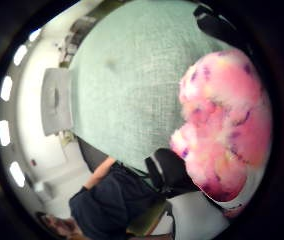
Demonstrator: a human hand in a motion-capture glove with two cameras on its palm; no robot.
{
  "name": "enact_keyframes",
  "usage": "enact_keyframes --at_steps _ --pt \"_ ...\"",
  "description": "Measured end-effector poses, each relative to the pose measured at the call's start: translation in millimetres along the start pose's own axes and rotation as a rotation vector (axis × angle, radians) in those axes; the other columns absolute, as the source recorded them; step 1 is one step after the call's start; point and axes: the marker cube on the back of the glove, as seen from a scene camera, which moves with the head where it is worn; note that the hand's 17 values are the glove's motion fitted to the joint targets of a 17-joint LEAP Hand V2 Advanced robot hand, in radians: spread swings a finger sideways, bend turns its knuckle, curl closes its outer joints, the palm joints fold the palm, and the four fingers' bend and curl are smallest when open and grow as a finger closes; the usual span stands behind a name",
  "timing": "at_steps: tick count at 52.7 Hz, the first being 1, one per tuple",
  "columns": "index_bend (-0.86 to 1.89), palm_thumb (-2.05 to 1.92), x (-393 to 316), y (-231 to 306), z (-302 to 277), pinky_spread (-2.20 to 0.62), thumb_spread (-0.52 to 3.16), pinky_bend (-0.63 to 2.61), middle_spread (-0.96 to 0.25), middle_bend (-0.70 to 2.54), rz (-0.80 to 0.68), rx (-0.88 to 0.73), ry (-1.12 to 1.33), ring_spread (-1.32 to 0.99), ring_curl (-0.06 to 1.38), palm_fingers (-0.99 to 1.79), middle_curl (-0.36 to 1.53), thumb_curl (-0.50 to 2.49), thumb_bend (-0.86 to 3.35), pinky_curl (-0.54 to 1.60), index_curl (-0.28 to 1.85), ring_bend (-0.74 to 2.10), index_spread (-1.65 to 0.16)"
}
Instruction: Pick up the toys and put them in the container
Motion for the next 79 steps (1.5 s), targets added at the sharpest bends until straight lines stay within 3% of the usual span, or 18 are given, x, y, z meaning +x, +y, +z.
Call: enact_keyframes --at_steps 12,20,23,28,34,42,48,65,79 --pt "0.40 0.35 -3.2 0.8 -4.8 -0.17 1.20 0.60 -0.16 0.29 0.005 0.082 -0.011 -0.33 0.25 0.40 0.44 0.32 0.14 0.31 0.50 0.36 -0.32" --pt "0.35 0.50 -5.5 2.0 -13.2 -0.25 1.26 0.63 -0.20 0.29 0.013 0.189 0.027 -0.42 0.28 0.66 0.44 0.38 0.20 0.31 0.50 0.51 -0.33" --pt "0.27 0.56 -5.1 -1.0 -18.0 -0.29 1.25 0.70 -0.23 0.34 0.016 0.218 0.012 -0.46 0.31 0.90 0.45 0.40 0.23 0.33 0.48 0.61 -0.33" --pt "0.14 0.59 -1.8 -7.1 -21.2 -0.36 1.13 0.71 -0.31 0.46 0.013 0.197 -0.022 -0.48 0.34 1.13 0.49 0.46 0.20 0.33 0.45 0.74 -0.33" --pt "0.24 0.59 7.7 -24.9 -30.1 -0.42 0.99 0.68 -0.35 0.59 0.023 0.111 -0.045 -0.44 0.44 1.35 0.55 0.53 0.17 0.35 0.51 0.94 -0.33" --pt "0.41 0.58 7.4 -33.4 -61.5 -0.44 0.83 0.73 -0.37 0.71 0.041 0.083 -0.056 -0.40 0.48 1.39 0.61 0.61 0.15 0.38 0.60 1.03 -0.31" --pt "0.50 0.57 -13.0 -38.5 -122.2 -0.45 0.73 0.76 -0.37 0.78 0.025 0.153 -0.075 -0.39 0.49 1.35 0.63 0.67 0.13 0.39 0.65 1.07 -0.29" --pt "0.60 0.56 -167.3 -64.1 -304.0 -0.45 0.54 0.82 -0.34 0.88 -0.189 0.355 0.022 -0.36 0.49 1.27 0.65 0.81 0.11 0.41 0.73 1.15 -0.24" --pt "0.62 0.53 -393.8 -66.2 -347.0 -0.45 0.48 0.83 -0.32 0.91 -0.507 0.483 0.073 -0.35 0.48 1.25 0.65 0.90 0.09 0.41 0.76 1.16 -0.23"
